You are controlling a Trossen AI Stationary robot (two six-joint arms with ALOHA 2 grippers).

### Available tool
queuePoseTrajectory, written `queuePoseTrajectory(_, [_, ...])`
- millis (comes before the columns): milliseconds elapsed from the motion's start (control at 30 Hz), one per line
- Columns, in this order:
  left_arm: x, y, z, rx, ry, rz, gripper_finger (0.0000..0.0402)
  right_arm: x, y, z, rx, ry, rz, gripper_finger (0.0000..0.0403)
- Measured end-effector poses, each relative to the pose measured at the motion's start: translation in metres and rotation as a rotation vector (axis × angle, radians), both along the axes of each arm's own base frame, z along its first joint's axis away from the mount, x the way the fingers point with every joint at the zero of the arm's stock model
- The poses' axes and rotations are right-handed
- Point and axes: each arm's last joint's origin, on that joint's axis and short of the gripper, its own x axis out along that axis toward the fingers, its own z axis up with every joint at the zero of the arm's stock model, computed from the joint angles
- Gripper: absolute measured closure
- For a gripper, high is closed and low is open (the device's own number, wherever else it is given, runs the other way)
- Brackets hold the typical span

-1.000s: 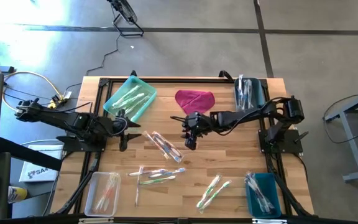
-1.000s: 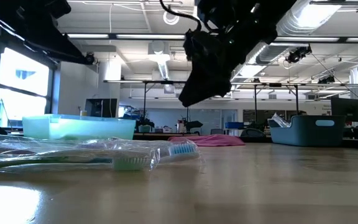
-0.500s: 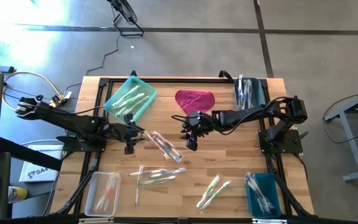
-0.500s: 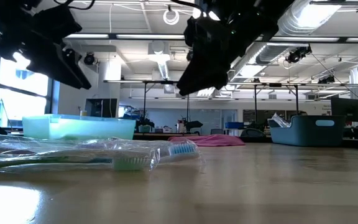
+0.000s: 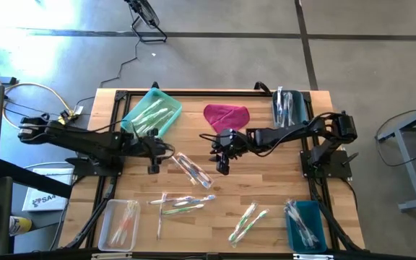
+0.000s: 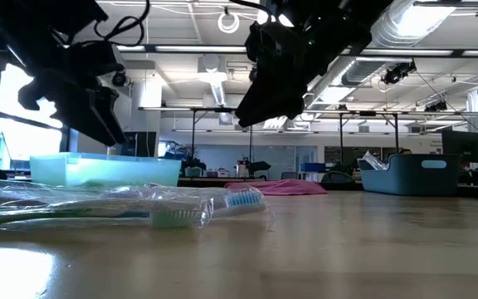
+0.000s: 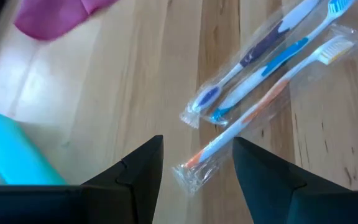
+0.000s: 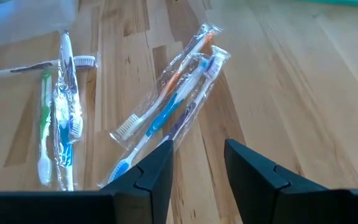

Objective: Pick & Place Toothbrushes
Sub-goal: Put the orange toothbrush to the transparent bin

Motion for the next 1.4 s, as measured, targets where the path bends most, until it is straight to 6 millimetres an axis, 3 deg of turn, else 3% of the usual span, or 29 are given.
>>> queuePoseTrajectory(400, [0.000, 0.021, -0.002, -0.078, 0.025, -0.087, 0.0215, 0.000, 0.000, 0.000, -0.001, -0.001, 0.001, 0.0267])
queuePoseTrajectory(900, [0.017, 0.024, -0.035, -0.115, 0.197, -0.094, 0.0215, 0.000, 0.000, 0.000, -0.003, -0.005, -0.001, 0.0267])
queuePoseTrajectory(1400, [0.032, 0.024, -0.052, -0.121, 0.220, -0.165, 0.0215, 0.000, 0.000, 0.000, -0.004, -0.005, -0.001, 0.0267])
